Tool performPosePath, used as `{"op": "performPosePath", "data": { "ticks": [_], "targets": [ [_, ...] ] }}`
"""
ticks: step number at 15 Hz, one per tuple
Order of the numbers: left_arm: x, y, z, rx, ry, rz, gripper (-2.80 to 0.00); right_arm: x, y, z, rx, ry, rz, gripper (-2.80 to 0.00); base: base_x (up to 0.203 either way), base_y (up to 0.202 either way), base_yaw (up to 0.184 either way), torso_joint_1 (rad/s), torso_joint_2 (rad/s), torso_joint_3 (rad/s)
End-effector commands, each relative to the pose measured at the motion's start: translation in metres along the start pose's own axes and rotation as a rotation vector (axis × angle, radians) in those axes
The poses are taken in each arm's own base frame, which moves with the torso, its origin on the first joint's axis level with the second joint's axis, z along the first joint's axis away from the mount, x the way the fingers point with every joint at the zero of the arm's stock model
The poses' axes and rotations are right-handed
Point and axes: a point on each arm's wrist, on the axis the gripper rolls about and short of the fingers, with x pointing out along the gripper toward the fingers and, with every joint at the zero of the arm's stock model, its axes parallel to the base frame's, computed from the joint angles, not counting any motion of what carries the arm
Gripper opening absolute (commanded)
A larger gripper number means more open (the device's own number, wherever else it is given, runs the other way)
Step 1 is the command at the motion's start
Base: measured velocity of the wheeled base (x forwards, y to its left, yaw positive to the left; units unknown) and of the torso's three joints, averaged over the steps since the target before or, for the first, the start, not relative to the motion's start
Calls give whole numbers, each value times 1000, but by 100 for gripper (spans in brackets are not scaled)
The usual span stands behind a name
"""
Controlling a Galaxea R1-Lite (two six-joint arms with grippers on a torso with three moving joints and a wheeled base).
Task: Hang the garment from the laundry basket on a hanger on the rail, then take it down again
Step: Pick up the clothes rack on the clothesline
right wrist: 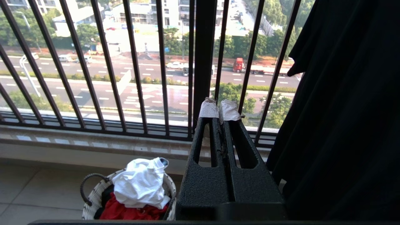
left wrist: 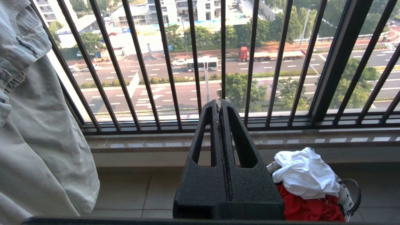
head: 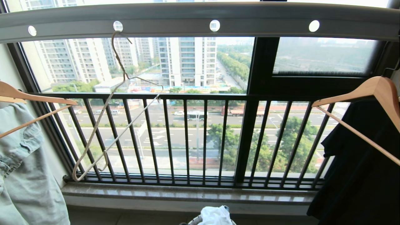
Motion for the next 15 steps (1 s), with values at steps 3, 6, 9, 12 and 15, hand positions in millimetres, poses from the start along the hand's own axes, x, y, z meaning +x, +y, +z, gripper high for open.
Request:
{"op": "performPosePath", "data": {
  "ticks": [3,6,9,12,15],
  "targets": [
    [0,0,0,0,0,-1,-280,0,0,0,0,0,1,-280,0,0,0,0,0,0],
    [0,0,0,0,0,0,-280,0,0,0,0,-2,1,-280,0,0,0,0,0,0],
    [0,0,0,0,0,-1,-280,0,0,0,0,-2,1,-280,0,0,0,0,0,0],
    [0,0,0,0,0,-1,-280,0,0,0,0,0,1,-280,0,0,0,0,0,0],
    [0,0,0,0,0,0,-280,0,0,0,0,-2,1,-280,0,0,0,0,0,0]
  ]
}}
